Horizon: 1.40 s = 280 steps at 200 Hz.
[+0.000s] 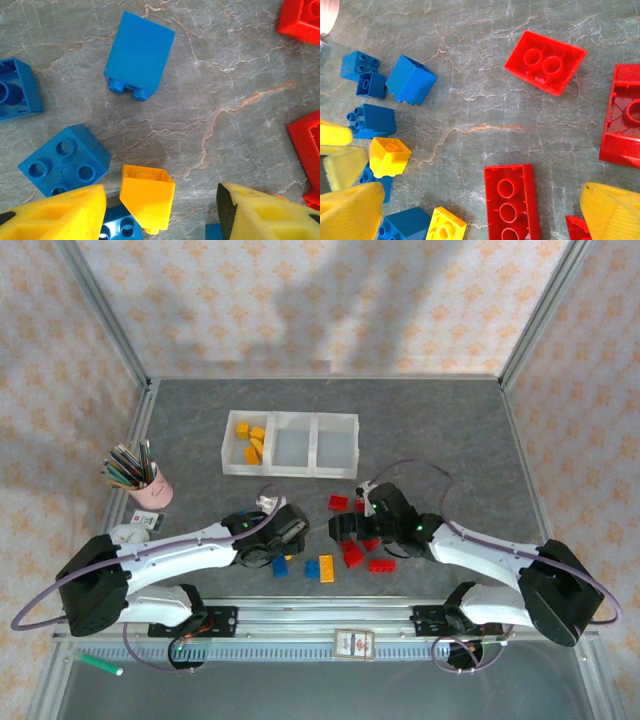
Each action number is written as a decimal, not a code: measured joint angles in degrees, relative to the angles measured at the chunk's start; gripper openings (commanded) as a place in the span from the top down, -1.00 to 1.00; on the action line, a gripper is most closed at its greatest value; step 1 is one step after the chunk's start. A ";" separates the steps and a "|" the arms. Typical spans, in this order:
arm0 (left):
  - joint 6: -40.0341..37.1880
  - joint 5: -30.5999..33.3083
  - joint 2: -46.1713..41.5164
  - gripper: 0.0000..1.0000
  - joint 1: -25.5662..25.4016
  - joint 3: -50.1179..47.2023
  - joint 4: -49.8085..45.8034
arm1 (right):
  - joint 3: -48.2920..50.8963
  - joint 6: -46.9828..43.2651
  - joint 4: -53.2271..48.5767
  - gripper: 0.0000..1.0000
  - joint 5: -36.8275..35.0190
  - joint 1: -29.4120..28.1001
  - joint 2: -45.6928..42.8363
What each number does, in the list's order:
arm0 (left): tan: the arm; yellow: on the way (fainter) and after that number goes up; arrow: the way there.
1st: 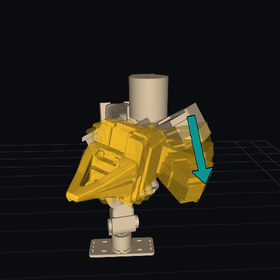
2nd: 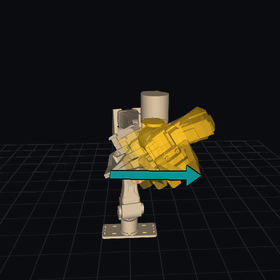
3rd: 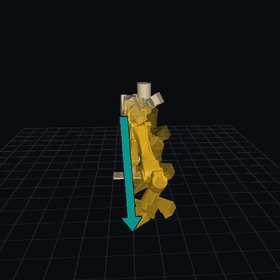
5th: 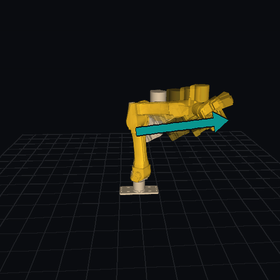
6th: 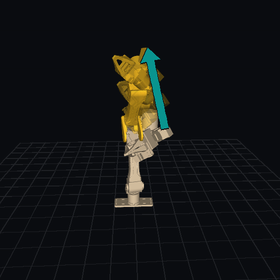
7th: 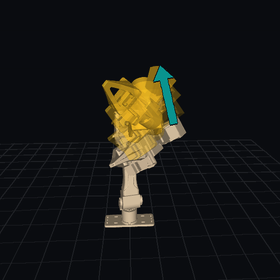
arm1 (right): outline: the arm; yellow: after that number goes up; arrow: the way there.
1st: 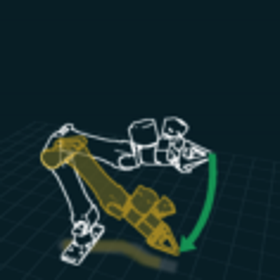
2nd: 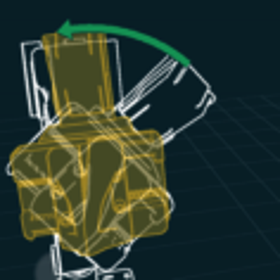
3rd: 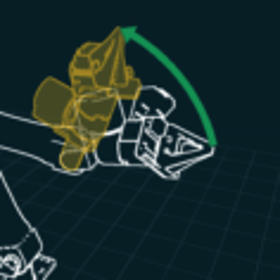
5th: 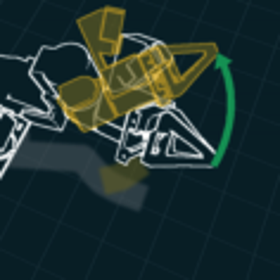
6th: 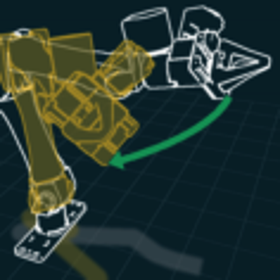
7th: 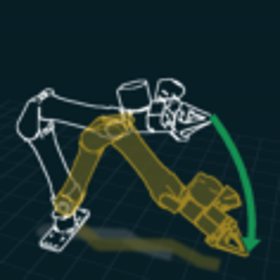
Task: Sort the legos into containers by color
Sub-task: Pick up the lego from the middle-left of the table.
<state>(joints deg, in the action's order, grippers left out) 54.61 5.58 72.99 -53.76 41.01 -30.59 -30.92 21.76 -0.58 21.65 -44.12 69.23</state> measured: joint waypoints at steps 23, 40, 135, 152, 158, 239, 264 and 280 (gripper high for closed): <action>-0.07 -0.24 1.86 -0.25 0.00 0.00 0.37 | 0.02 0.00 0.07 -0.99 0.00 0.00 0.00; -0.26 -0.44 2.95 -0.24 0.00 0.00 1.11 | 0.02 0.00 0.07 -0.99 0.00 0.00 0.00; -2.95 0.68 9.33 -0.07 -0.26 1.05 4.24 | -0.04 -0.02 0.09 -0.99 -0.02 0.00 0.70; -3.50 0.76 10.21 -0.04 -0.26 1.05 4.61 | -0.04 -0.02 0.09 -0.99 -0.02 0.02 0.81; -3.56 0.76 10.29 -0.02 -0.26 1.05 4.70 | -0.04 -0.02 0.09 -0.99 -0.02 0.00 0.81; -3.65 0.63 10.36 0.30 -0.26 -0.59 5.62 | -0.09 -0.22 0.15 -0.99 -0.07 0.00 1.11; -3.69 0.63 10.16 0.32 -0.26 -0.61 5.62 | -0.81 -0.44 0.11 -0.99 -0.24 0.00 1.11; -3.67 0.66 9.64 0.32 -0.26 -0.63 5.44 | -1.53 -0.46 0.07 -0.99 -0.24 0.00 1.11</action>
<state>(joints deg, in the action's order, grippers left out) 50.94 6.24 82.63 -54.02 40.38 -25.15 -32.45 21.30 -0.51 21.41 -44.12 70.35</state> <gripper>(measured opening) 0.343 0.996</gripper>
